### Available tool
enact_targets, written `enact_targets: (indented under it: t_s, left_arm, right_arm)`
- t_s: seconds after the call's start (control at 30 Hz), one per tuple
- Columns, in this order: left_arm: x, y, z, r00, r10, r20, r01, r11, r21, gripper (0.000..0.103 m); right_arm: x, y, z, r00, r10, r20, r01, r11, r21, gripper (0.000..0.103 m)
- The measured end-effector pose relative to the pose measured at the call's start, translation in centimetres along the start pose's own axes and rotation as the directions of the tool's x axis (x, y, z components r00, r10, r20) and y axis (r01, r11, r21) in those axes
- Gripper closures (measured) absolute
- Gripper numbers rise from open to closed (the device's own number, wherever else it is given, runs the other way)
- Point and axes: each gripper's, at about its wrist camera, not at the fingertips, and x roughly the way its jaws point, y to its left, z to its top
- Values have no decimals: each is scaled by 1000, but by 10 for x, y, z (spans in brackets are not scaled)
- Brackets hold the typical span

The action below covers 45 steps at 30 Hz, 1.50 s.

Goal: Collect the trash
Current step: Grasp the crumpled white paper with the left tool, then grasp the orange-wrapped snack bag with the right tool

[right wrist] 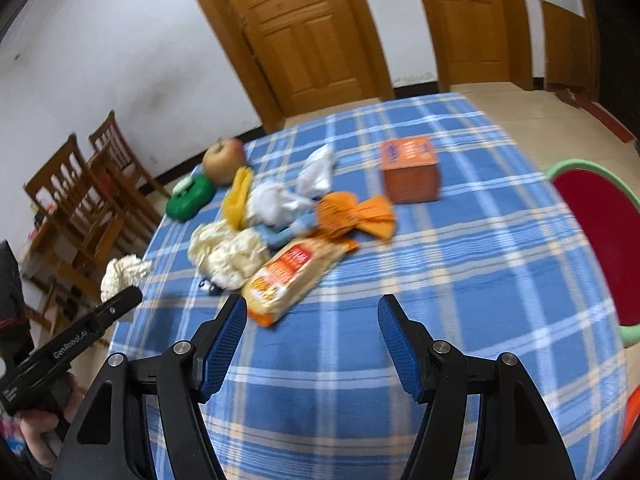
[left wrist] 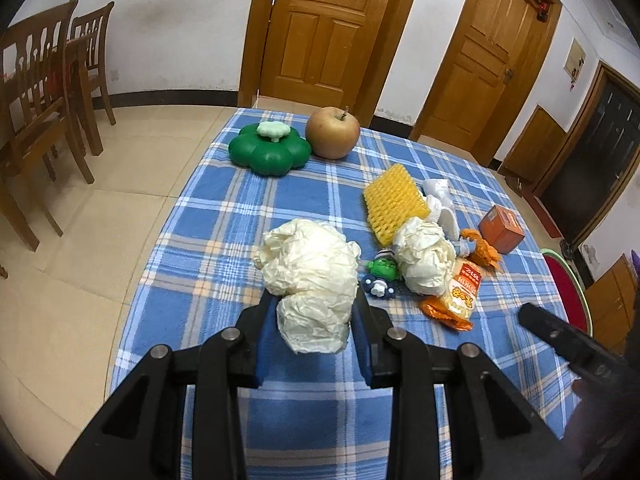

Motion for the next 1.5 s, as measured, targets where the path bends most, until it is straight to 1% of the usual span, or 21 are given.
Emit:
enact_targets:
  t_s: [0.2,0.33,0.5,0.73,0.9,0.97,1.03,1.07,1.13,1.17,1.23,1.33,1.4,1.5]
  left_arm:
    - [2,8,-1,1000,-8,3,8,1000,-18,69]
    - [4,13,-2,1000,-15,0,15,999,-32,69]
    - [7,16,-3,1000,-20,-4,20,999,-41,69]
    - [10,16,-4,1000,-23,-11,22,999,-46,69]
    - [12,14,-5,1000,-27,-15,26,999,-43,69]
    - [11,12,-5,999,-30,-16,30,999,-41,69]
    - [12,10,-6,999,-33,-17,32,999,-38,69]
    - [12,9,-6,999,-33,-18,33,999,-37,69]
    - [13,6,-6,999,-36,-20,36,999,-33,69]
    - [13,5,-6,999,-37,-20,37,999,-32,69]
    - [13,1,-6,999,-41,-23,40,999,-28,69]
    - [14,-3,-6,999,-46,-25,45,999,-19,69]
    - [15,-6,-6,999,-46,-26,46,999,-15,69]
    - [16,-8,-6,999,-46,-27,45,999,-19,69]
  right_arm:
    - [31,21,0,998,-23,-60,21,999,-38,34]
    - [48,31,0,995,-43,-87,38,998,-56,25]
    - [67,44,2,992,-65,-109,56,995,-81,25]
    - [85,60,4,984,-158,-83,145,978,-151,24]
    - [86,54,1,975,-217,-45,205,961,-184,24]
    - [82,47,0,975,-218,-43,207,962,-177,28]
    - [73,37,0,978,-204,-42,196,968,-157,44]
    - [70,33,0,979,-200,-43,192,970,-148,47]
    - [62,22,0,982,-184,-48,177,977,-121,61]
    - [58,16,-1,984,-172,-51,166,981,-105,63]
    - [51,5,-2,986,-154,-57,149,986,-80,73]
    - [40,-11,-6,989,-138,-59,135,989,-58,76]
    - [32,-19,-10,988,-148,-55,145,988,-50,76]
    - [24,-29,-9,990,-131,-58,130,991,-14,76]
